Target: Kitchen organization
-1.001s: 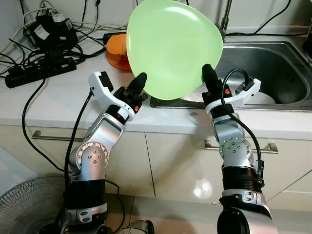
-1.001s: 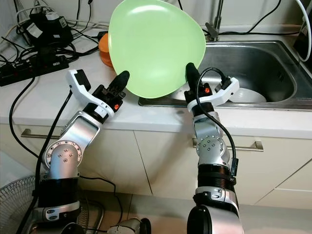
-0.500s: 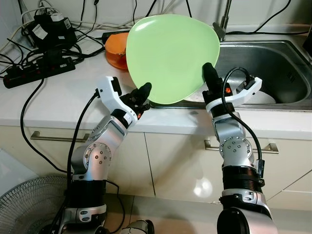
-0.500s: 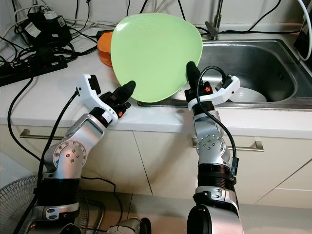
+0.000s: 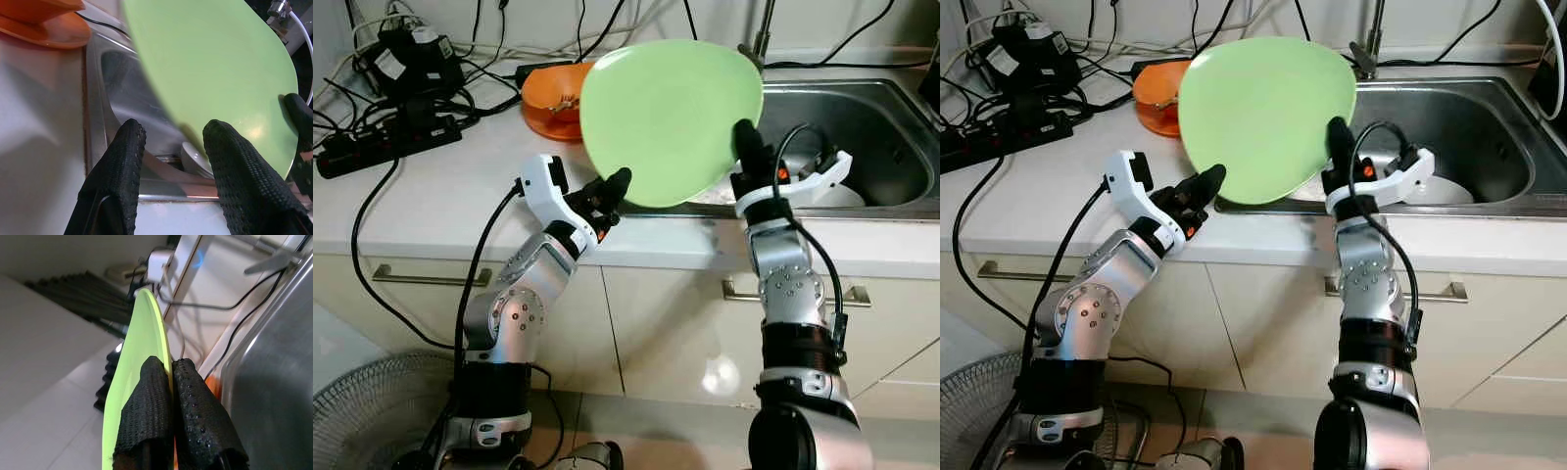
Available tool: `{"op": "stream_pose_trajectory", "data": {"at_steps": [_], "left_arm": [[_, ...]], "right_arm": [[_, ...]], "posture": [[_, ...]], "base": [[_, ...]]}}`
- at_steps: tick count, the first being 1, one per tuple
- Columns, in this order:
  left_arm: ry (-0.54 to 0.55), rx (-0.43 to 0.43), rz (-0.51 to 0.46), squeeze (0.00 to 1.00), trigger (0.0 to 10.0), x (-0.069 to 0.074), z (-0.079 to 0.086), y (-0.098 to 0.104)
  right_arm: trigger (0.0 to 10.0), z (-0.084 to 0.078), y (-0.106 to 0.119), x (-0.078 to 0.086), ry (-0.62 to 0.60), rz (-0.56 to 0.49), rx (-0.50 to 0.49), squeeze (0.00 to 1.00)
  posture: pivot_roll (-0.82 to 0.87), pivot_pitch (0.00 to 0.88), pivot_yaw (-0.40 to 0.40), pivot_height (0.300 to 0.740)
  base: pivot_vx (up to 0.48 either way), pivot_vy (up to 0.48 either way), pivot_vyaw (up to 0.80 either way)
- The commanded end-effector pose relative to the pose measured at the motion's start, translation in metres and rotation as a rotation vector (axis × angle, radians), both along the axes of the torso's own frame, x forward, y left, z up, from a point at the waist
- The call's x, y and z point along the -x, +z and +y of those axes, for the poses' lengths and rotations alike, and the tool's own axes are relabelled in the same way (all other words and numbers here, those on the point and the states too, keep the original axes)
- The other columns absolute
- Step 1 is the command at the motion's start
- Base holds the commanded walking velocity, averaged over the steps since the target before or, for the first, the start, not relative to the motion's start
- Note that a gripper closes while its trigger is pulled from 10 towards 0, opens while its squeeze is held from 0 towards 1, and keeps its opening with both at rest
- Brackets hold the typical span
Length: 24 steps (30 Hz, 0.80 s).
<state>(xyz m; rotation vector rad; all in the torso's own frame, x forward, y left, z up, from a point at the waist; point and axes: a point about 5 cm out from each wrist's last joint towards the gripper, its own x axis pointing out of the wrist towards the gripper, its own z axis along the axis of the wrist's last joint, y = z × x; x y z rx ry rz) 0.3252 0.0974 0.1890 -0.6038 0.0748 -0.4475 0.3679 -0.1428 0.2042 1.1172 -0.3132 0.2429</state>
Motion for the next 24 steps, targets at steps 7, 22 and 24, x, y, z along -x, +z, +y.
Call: {"op": "stream_pose_trajectory", "data": {"at_steps": [7, 22, 24], "left_arm": [[-0.012, -0.02, -0.003, 0.0, 10.0, 0.0, 0.001, 0.001], [-0.029, -0.116, -0.048, 0.0, 10.0, 0.003, -0.003, 0.004], [-0.033, -0.139, -0.059, 0.0, 10.0, 0.003, -0.004, 0.005]], "right_arm": [[0.0, -0.022, 0.01, -0.015, -0.145, 0.063, -0.047, 0.0], [10.0, -0.048, 0.017, -0.032, -0.372, 0.21, 0.17, 0.0], [10.0, -0.045, 0.018, -0.034, -0.387, 0.231, 0.218, 0.0]], "posture": [[0.16, 0.027, 0.123, 0.74], [0.16, 0.025, 0.119, 0.74], [0.17, 0.025, 0.119, 0.74]], "base": [[0.0, 0.0, 0.0], [0.0, 0.0, 0.0], [0.0, 0.0, 0.0]]}}
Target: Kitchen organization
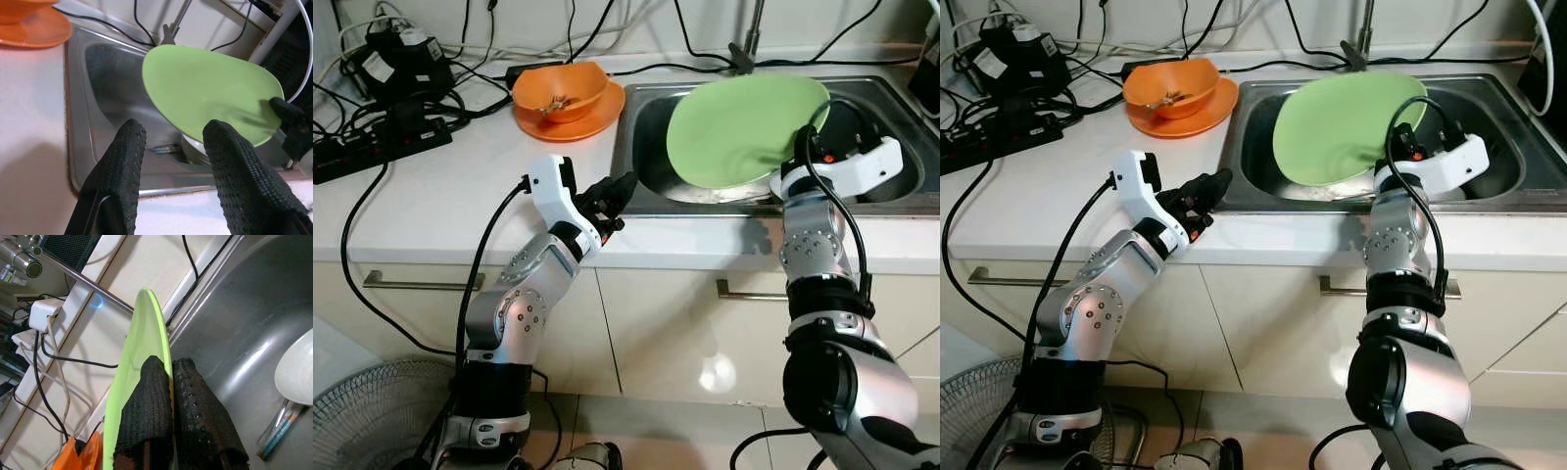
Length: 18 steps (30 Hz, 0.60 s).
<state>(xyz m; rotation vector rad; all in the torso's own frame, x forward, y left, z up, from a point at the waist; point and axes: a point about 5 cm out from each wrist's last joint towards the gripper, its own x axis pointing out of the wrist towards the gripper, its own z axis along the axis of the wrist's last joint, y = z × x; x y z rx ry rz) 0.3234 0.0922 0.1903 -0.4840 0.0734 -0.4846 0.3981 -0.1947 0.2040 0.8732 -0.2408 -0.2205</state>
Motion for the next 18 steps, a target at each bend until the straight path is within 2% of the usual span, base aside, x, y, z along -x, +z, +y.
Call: {"op": "stream_pose_trajectory", "data": {"at_steps": [1, 4, 9, 13, 18], "left_arm": [[-0.001, -0.045, -0.03, 0.0, 10.0, 0.002, 0.001, 0.004], [-0.005, -0.088, -0.053, 0.0, 10.0, 0.004, 0.0, 0.005], [-0.004, -0.104, -0.05, 0.0, 10.0, 0.005, 0.0, 0.005], [-0.028, -0.206, -0.053, 0.0, 10.0, 0.007, -0.001, 0.0], [-0.052, -0.276, -0.064, 0.0, 10.0, 0.011, -0.002, 0.0]], "right_arm": [[10.0, 0.008, 0.018, -0.005, 0.003, -0.035, 0.063, 0.0], [10.0, 0.011, 0.022, -0.007, -0.02, -0.02, 0.136, 0.0], [10.0, 0.014, 0.024, -0.008, -0.044, -0.003, 0.203, 0.0], [10.0, 0.022, 0.026, -0.01, -0.05, 0.007, 0.336, 0.0], [10.0, 0.027, 0.028, -0.011, -0.043, 0.004, 0.388, 0.0]], "posture": [[0.17, 0.024, 0.116, 0.74], [0.17, 0.026, 0.116, 0.74], [0.17, 0.027, 0.115, 0.74], [0.17, 0.027, 0.114, 0.74], [0.18, 0.028, 0.113, 0.74]], "base": [[0.0, 0.0, 0.0], [0.0, 0.0, 0.0], [0.0, 0.0, 0.0], [0.0, 0.0, 0.0], [0.0, 0.0, 0.0]]}}
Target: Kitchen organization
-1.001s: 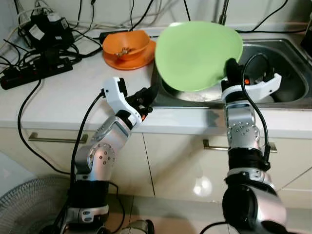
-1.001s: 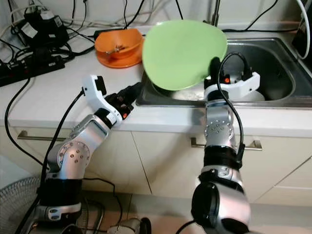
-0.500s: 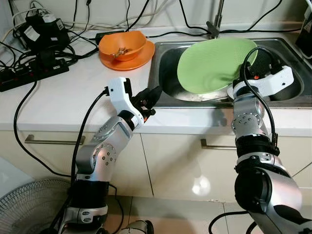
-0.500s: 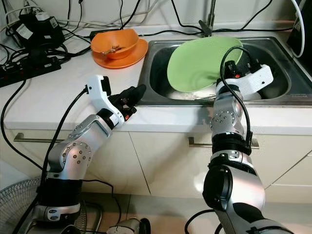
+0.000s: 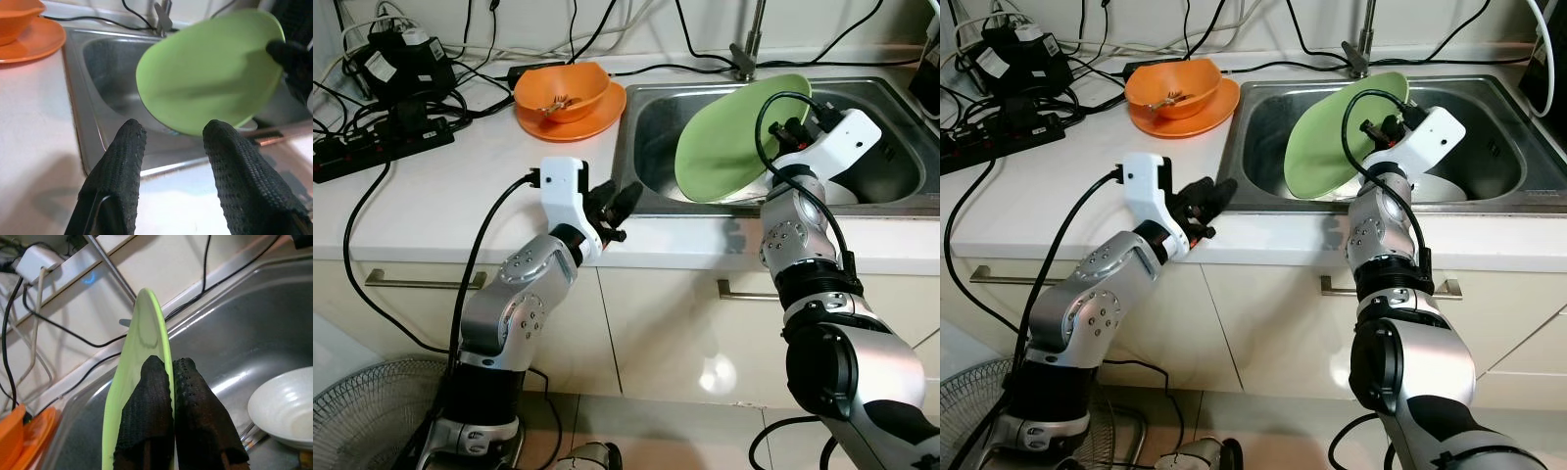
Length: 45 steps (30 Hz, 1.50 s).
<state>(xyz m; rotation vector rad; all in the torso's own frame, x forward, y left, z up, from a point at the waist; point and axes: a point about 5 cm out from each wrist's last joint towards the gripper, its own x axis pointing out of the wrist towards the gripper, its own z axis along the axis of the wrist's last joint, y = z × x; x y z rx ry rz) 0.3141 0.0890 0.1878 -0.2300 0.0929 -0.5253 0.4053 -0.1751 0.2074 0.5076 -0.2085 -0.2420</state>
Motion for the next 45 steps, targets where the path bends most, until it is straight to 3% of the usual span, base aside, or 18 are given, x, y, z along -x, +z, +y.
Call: {"op": "stream_pose_trajectory", "data": {"at_steps": [1, 8, 30, 45], "left_arm": [[-0.018, -0.053, -0.022, 0.0, 10.0, 0.003, 0.0, 0.003], [-0.081, -0.139, -0.061, 0.0, 10.0, 0.009, -0.007, 0.005], [-0.07, -0.17, -0.087, 0.0, 10.0, 0.012, -0.005, 0.007], [-0.075, -0.185, -0.073, 0.0, 10.0, 0.015, -0.005, 0.005]], "right_arm": [[10.0, 0.009, 0.026, -0.005, 0.013, -0.083, 0.045, 0.0], [10.0, 0.015, 0.031, -0.006, 0.024, -0.092, 0.097, 0.0], [10.0, 0.031, 0.013, -0.005, 0.07, -0.052, 0.179, 0.0], [10.0, 0.05, -0.006, -0.005, 0.167, 0.058, 0.262, 0.0]], "posture": [[0.18, 0.028, 0.113, 0.74], [0.18, 0.029, 0.113, 0.74], [0.19, 0.04, 0.114, 0.74], [0.2, 0.05, 0.112, 0.74]], "base": [[0.0, 0.0, 0.0], [0.0, 0.0, 0.0], [0.0, 0.0, 0.0], [0.0, 0.0, 0.0]]}}
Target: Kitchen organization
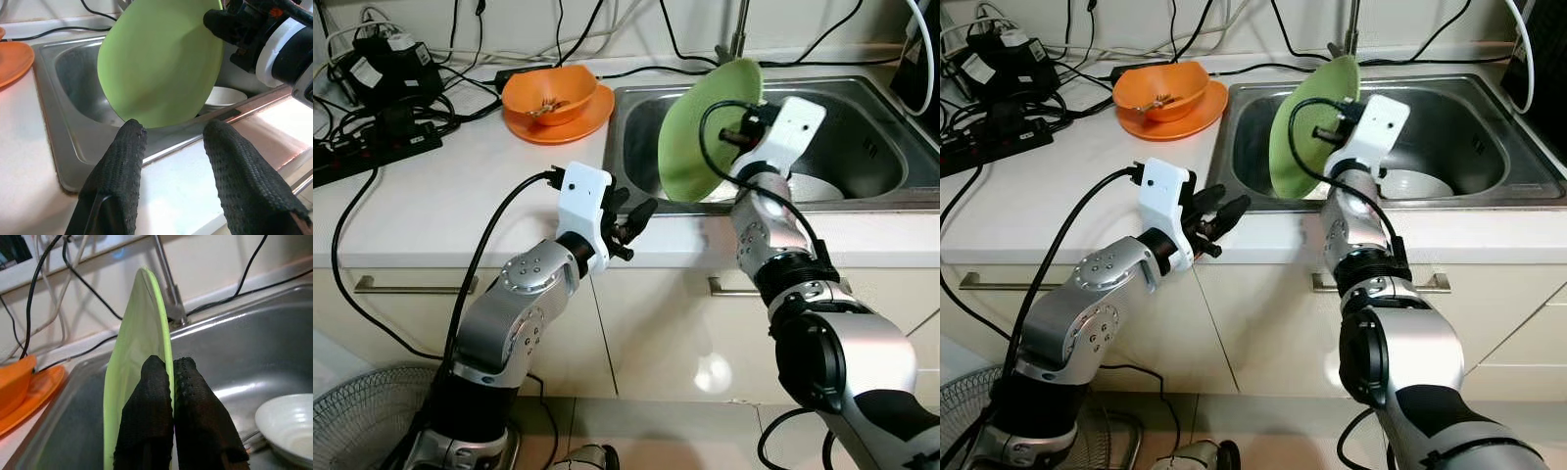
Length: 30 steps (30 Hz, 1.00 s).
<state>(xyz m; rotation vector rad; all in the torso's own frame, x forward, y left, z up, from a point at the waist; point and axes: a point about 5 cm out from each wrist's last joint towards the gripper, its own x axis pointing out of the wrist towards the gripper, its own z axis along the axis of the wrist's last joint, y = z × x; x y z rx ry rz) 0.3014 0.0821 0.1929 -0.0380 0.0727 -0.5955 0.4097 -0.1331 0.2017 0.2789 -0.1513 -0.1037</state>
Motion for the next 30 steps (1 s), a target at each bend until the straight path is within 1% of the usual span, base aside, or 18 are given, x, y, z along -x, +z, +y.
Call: {"op": "stream_pose_trajectory", "data": {"at_steps": [1, 6, 15, 21, 30], "left_arm": [[0.0, -0.012, 0.003, 0.0, 10.0, 0.003, 0.002, -0.001], [-0.001, -0.012, 0.006, 0.0, 10.0, 0.003, 0.002, -0.001], [-0.002, -0.014, 0.017, 0.0, 10.0, 0.005, 0.001, -0.003], [0.0, -0.017, 0.019, 0.0, 10.0, 0.005, 0.002, -0.003], [-0.006, -0.018, 0.022, 0.0, 10.0, 0.006, 0.001, -0.003]], "right_arm": [[10.0, 0.009, -0.001, 0.0, 0.042, 0.011, 0.023, 0.0], [10.0, 0.011, -0.001, 0.0, 0.049, 0.013, 0.024, 0.0], [10.0, 0.021, -0.006, 0.0, 0.097, 0.045, 0.042, 0.0], [10.0, 0.031, -0.018, 0.004, 0.146, 0.087, 0.076, 0.0], [10.0, 0.039, -0.028, 0.006, 0.202, 0.129, 0.109, 0.0]], "posture": [[0.2, 0.052, 0.112, 0.74], [0.2, 0.055, 0.112, 0.74], [0.21, 0.058, 0.109, 0.74], [0.21, 0.057, 0.107, 0.74], [0.21, 0.056, 0.106, 0.74]], "base": [[0.0, 0.0, 0.0], [0.0, 0.0, 0.0], [0.0, 0.0, 0.0], [0.0, 0.0, 0.0], [0.0, 0.0, 0.0]]}}
